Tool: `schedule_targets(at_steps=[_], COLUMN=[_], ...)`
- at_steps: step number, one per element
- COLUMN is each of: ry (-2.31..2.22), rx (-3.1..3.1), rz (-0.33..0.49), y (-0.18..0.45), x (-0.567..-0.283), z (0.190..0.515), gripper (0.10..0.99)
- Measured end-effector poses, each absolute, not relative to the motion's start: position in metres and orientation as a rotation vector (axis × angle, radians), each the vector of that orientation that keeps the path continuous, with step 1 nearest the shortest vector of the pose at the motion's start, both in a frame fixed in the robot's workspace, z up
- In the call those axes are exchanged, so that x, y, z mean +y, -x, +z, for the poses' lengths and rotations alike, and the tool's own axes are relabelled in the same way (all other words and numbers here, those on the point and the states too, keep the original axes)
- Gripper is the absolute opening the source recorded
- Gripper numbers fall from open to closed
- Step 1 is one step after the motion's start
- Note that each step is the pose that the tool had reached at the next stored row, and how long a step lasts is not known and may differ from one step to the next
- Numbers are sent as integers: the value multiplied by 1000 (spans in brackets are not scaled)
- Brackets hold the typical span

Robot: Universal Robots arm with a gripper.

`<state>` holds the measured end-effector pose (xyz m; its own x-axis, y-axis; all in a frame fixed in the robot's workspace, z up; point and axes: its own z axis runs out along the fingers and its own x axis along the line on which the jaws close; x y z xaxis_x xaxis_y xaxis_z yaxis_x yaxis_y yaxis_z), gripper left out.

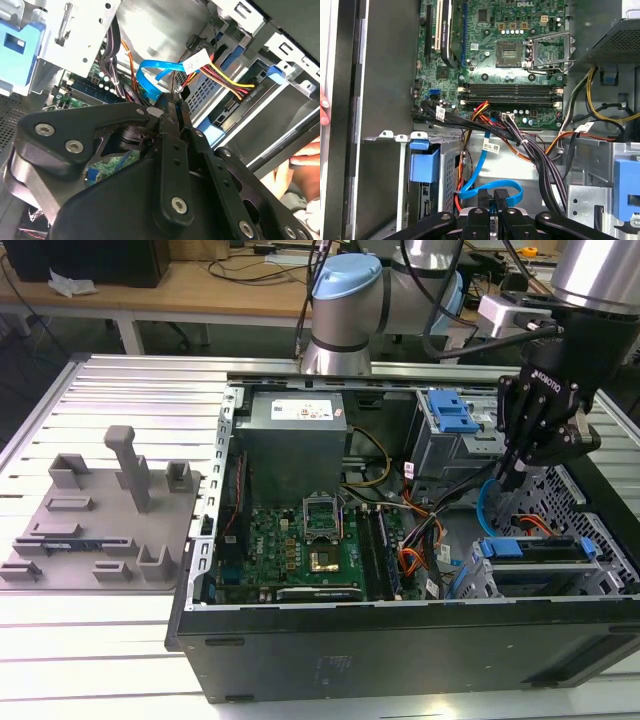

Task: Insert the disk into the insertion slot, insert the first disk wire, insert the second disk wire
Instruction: 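Insert the second disk wire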

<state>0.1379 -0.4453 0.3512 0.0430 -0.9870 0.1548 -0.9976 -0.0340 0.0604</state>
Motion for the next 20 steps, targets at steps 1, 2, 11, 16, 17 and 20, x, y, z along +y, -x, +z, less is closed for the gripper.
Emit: schedule_targets(at_steps=[1, 2, 11, 16, 17, 20], ry=[-2153, -2153, -2167, -2158, -2159, -2166], rx=[-2072, -2072, -2084, -2072, -2075, -2093], rz=[105, 105, 56, 26, 22, -5], y=[-138, -138, -148, -159, -159, -159], x=[-445, -446, -459, -462, -464, -468], z=[351, 351, 352, 352, 352, 352], gripper=[161, 161, 161, 161, 161, 161])
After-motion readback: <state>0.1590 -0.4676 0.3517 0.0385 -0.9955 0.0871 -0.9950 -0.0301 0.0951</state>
